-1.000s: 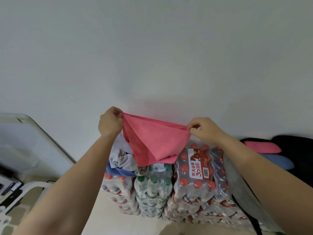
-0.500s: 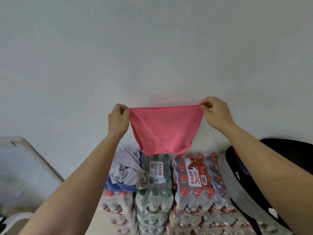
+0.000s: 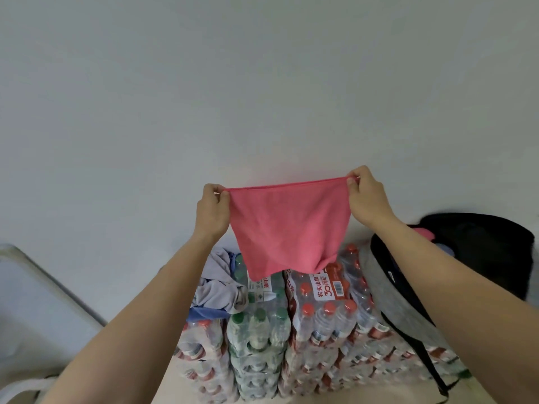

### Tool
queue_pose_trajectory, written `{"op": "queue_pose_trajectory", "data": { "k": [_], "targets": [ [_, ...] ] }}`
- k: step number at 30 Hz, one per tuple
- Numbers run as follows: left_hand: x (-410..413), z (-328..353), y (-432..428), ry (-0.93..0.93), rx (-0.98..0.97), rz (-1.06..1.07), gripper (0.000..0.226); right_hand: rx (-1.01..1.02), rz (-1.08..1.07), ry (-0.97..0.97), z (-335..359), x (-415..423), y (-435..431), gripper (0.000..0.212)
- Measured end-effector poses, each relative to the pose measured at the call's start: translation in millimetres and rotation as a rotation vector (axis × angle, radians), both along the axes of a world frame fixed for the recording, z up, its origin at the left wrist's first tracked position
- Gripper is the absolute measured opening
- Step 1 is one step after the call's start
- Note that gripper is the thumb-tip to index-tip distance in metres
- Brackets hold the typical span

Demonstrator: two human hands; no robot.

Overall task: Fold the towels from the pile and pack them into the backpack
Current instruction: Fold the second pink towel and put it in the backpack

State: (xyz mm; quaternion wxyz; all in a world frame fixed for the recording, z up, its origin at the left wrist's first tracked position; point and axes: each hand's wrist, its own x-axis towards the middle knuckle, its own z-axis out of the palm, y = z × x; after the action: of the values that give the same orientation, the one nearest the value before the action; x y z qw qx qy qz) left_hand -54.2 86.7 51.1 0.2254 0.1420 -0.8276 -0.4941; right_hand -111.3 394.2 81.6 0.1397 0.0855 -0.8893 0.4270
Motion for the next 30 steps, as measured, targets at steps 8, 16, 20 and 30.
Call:
{"op": "queue_pose_trajectory", "data": {
  "k": [8, 16, 20, 30],
  "targets": [
    [17, -26, 12, -0.115, -0.089, 0.017, 0.015, 0.014, 0.03, -0.163, -34, 9, 18, 0.018],
    [-11, -85, 12, -0.463, -0.161, 0.054, 0.023, 0.24, 0.028, -0.458, -96, -36, 12, 0.021],
    [-42, -131, 8, -0.556, -0.145, 0.108, 0.024, 0.264, 0.021, -0.451, -144, -67, -8, 0.019],
    [-45, -206, 116, -0.168, -0.532, -0.477, 0.035, 0.169, 0.122, -0.425, -238, 20, 6, 0.036]
  ]
}}
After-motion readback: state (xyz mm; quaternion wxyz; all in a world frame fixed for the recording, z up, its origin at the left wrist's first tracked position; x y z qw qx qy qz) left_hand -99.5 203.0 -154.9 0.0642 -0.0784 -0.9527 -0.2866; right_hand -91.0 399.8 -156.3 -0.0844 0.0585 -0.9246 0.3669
